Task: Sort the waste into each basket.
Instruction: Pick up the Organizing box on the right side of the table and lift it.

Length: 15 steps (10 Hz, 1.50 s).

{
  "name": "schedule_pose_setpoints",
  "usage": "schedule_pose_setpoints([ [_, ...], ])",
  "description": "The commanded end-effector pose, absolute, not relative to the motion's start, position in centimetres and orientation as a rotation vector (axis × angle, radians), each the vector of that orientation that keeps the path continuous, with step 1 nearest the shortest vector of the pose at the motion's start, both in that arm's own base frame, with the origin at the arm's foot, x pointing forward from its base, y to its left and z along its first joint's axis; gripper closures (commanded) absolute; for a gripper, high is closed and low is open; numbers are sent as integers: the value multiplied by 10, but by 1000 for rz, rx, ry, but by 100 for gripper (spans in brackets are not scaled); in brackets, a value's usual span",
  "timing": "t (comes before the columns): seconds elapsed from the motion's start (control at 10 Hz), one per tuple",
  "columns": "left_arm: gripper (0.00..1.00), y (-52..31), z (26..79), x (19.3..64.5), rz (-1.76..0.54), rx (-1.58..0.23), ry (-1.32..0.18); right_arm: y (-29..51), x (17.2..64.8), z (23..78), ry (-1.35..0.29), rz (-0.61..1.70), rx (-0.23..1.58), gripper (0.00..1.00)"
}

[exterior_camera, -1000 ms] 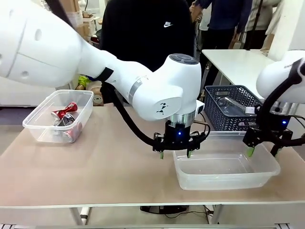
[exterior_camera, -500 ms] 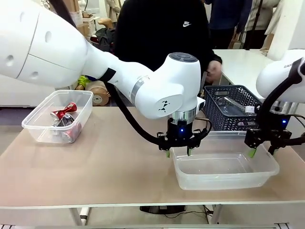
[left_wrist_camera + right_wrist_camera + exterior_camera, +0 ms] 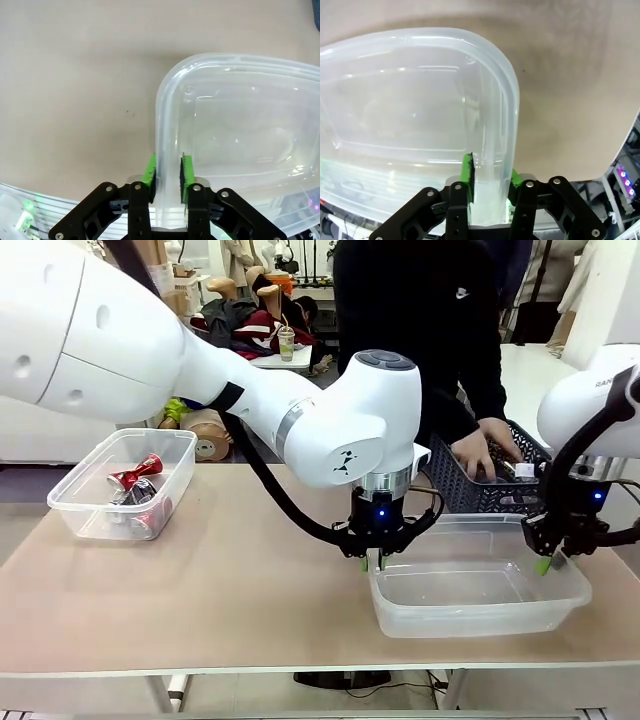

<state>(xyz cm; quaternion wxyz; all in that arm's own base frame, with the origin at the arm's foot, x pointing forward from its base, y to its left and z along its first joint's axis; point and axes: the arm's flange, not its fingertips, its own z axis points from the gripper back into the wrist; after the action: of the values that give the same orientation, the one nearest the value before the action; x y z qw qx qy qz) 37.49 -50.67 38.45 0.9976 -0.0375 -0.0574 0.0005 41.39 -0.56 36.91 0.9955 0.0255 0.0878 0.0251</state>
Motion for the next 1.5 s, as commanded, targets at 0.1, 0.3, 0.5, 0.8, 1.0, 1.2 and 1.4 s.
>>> schedule_pose_setpoints([
  [0.1, 100, -507, 389, 367, -2, -125, -93, 4, 411, 367, 158, 41, 29, 100],
  [0.3, 100, -504, 395, 367, -12, -137, -71, 6, 407, 376, 149, 45, 28, 100],
  [0.5, 100, -497, 416, 364, -15, -150, -47, 18, 398, 407, 147, 69, 19, 100],
  [0.8, 100, -474, 496, 365, -39, -154, -43, 35, 387, 485, 153, 57, 12, 100],
  [1.0, 100, -468, 531, 379, 28, -166, -60, 31, 393, 519, 107, 17, -1, 100],
  [1.2, 100, -462, 526, 372, 3, -131, -68, 24, 383, 514, 112, 53, -16, 100],
  [1.4, 100, -462, 526, 372, 3, -131, -68, 24, 383, 514, 112, 53, -16, 100],
])
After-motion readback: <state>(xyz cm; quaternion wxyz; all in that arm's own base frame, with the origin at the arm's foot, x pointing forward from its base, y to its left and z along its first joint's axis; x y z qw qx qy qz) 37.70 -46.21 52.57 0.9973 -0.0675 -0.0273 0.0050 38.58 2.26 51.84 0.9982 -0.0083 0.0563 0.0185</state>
